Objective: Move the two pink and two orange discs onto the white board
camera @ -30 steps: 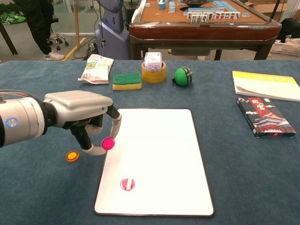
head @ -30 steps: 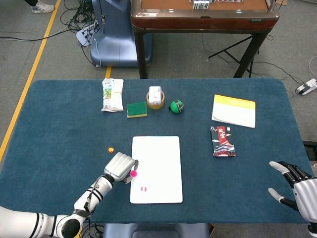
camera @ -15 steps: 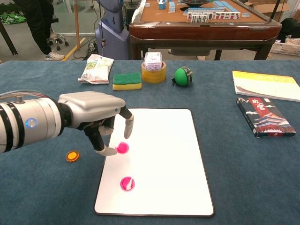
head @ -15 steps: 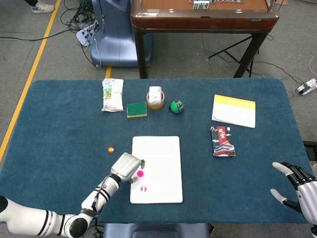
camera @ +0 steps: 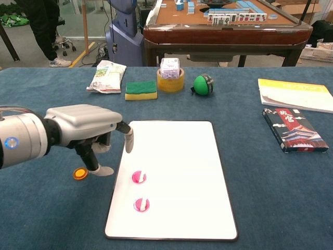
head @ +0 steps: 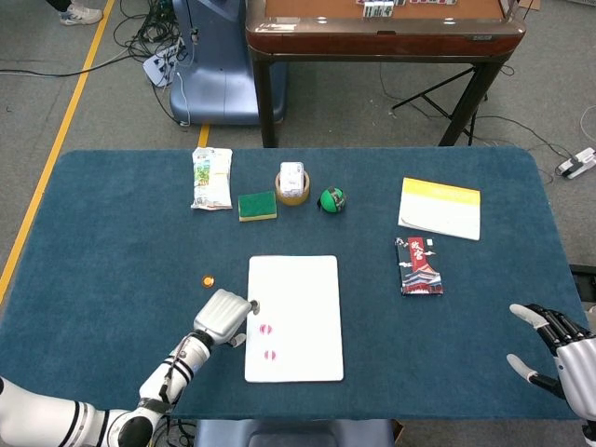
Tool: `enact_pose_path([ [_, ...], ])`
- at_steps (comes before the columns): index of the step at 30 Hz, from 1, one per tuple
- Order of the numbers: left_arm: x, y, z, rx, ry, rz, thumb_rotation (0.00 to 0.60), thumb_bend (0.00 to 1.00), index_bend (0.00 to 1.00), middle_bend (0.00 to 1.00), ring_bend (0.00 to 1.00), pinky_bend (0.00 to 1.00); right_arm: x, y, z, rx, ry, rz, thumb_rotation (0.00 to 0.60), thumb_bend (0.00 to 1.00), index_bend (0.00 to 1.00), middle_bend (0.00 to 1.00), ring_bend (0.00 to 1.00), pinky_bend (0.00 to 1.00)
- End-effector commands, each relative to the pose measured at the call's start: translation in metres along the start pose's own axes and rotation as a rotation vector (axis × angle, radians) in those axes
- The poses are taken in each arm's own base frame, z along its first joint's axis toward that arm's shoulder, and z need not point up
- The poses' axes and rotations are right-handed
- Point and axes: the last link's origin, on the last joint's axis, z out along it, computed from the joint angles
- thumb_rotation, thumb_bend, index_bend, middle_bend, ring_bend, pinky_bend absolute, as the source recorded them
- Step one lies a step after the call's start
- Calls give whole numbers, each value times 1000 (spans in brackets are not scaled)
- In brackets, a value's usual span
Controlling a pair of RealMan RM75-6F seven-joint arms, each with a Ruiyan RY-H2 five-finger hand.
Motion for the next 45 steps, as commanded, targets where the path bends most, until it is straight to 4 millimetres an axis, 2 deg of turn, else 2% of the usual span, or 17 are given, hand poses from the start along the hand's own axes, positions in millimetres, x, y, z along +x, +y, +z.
enact_pose_path([
  [1,-5,-10,-5,23,-4,5,600,274,516,1000,1000,1000,-1,0,1,-1,-5,-3,600,0,263,313,344,627],
  [8,-15,-27,-11,61,-15,3,600,274,539,1000,1000,1000,-4,-2,4,-2,-17,-11,600,0,263,313,343,627],
  [17,-29,-44,-8,108,-45,-5,600,274,541,1000,1000,1000,-6,-3,6,-5,-24,-15,600,0,263,313,344,627],
  [23,-35,-48,-9,113,-57,-13,600,274,534,1000,1000,1000,-7,-3,7,-6,-31,-16,600,0,262,313,343,627],
  [29,-39,-50,-8,118,-62,-21,600,274,453,1000,1000,1000,-7,-3,7,-5,-30,-16,600,0,263,313,344,627],
  [35,-42,-53,-7,128,-68,-22,600,274,459,1000,1000,1000,-7,-3,7,-6,-32,-15,600,0,262,313,344,627],
  [45,-45,-56,-6,137,-75,-21,600,274,523,1000,1000,1000,-7,-3,7,-8,-37,-15,600,0,262,313,343,627],
])
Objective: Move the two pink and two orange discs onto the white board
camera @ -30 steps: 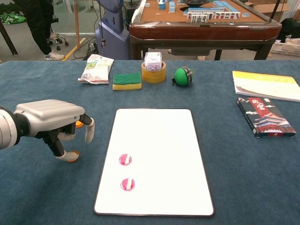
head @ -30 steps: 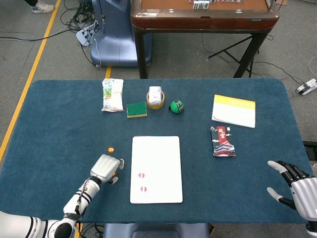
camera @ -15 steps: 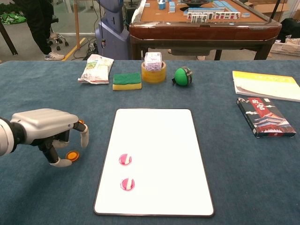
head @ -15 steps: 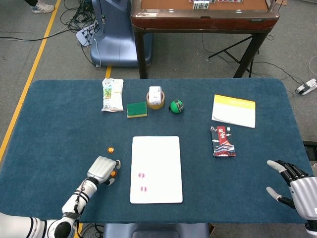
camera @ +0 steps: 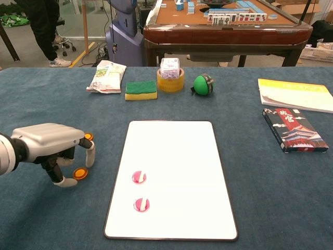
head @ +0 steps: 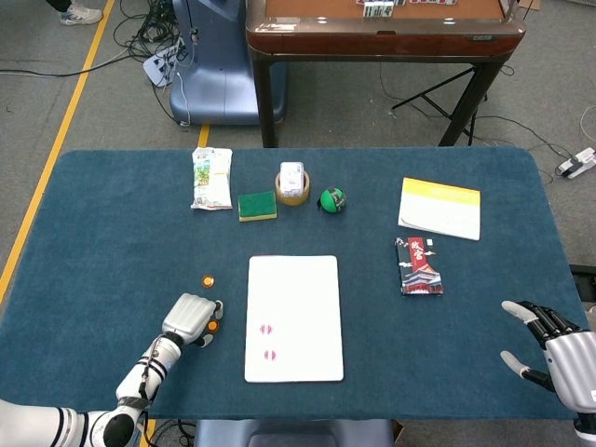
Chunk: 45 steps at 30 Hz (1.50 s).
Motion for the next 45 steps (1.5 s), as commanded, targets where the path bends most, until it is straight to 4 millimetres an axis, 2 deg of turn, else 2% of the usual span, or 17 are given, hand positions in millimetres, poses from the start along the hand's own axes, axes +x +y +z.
enact_pose_path([
  [1,0,0,0,1,-1,1,600,274,529,1000,1000,1000,0,0,0,0,-1,0,600,0,263,314,343,627],
  [16,-3,-1,1,4,-5,-1,600,274,590,1000,1000,1000,-1,0,0,1,-3,-1,600,0,262,313,344,627],
  [29,7,6,1,-16,24,7,600,274,637,1000,1000,1000,0,0,0,1,0,1,600,0,263,314,343,627],
  [38,42,28,8,-63,98,48,600,274,637,1000,1000,1000,1,0,-2,5,7,4,600,0,262,314,343,627],
  [45,69,54,18,-100,139,73,600,274,637,1000,1000,1000,5,2,-4,5,24,11,600,0,262,313,344,627],
])
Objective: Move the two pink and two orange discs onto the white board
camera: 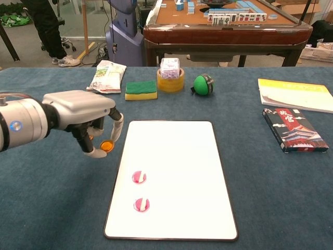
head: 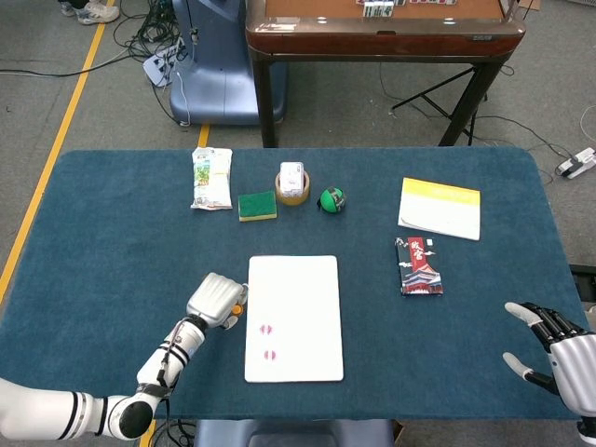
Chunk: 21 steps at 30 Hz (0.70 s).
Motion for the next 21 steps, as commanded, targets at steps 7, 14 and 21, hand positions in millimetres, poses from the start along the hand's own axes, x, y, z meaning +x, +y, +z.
enact_pose_path([
  [7,26,28,28,-35,33,-49,600,273,636,1000,1000,1000,4,3,-3,-8,21,5,600,0,262,314,344,627],
  [14,32,48,51,-77,47,-9,600,274,634,1000,1000,1000,12,8,-8,-32,77,17,600,0,262,313,343,627],
  [21,36,62,72,-87,50,-18,600,274,631,1000,1000,1000,19,14,-13,-55,134,37,600,0,263,313,343,627],
])
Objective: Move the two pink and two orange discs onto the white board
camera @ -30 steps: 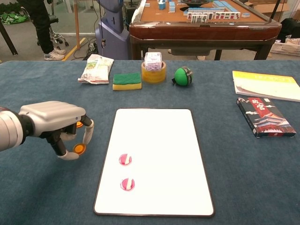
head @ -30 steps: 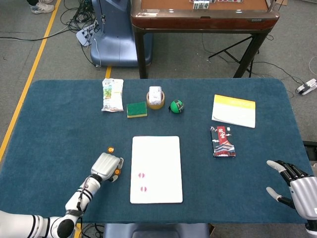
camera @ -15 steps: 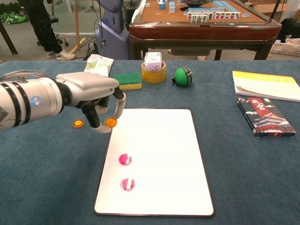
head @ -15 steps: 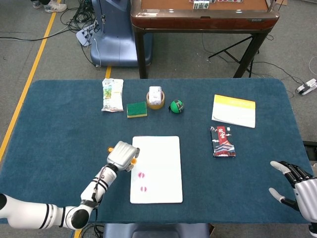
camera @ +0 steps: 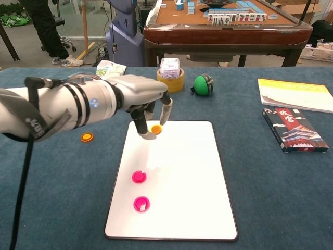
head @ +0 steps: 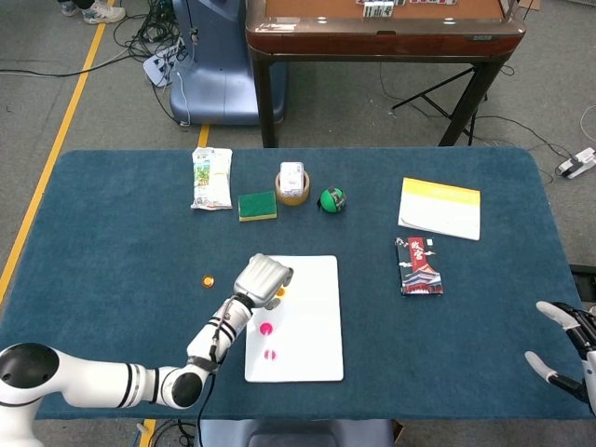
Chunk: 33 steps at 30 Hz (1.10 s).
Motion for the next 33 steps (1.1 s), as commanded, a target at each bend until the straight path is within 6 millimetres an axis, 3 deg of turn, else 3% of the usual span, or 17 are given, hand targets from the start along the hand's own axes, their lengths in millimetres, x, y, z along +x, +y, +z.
enact_pose_path([
  [1,2,8,10,-13,2,-8,600,274,631,1000,1000,1000,3,3,-2,-9,21,4,600,0,263,313,343,627],
  [6,2,17,19,-34,3,-2,600,274,573,1000,1000,1000,7,6,-5,-21,48,14,600,0,263,313,344,627],
  [10,0,19,20,-31,-21,7,600,274,349,1000,1000,1000,9,7,-7,-19,58,20,600,0,262,313,344,627],
  [17,0,10,13,5,-41,12,600,274,234,1000,1000,1000,6,6,-5,-7,37,19,600,0,263,313,344,627],
  [20,1,2,5,25,-35,3,600,274,259,1000,1000,1000,5,5,-4,-5,25,14,600,0,263,313,343,627],
  [27,-7,-30,-26,82,-36,25,600,274,423,1000,1000,1000,-1,1,-1,1,2,0,600,0,262,314,343,627],
  [33,-18,-54,-43,120,-46,11,600,274,448,1000,1000,1000,-6,-2,3,4,-20,-14,600,0,262,313,343,627],
])
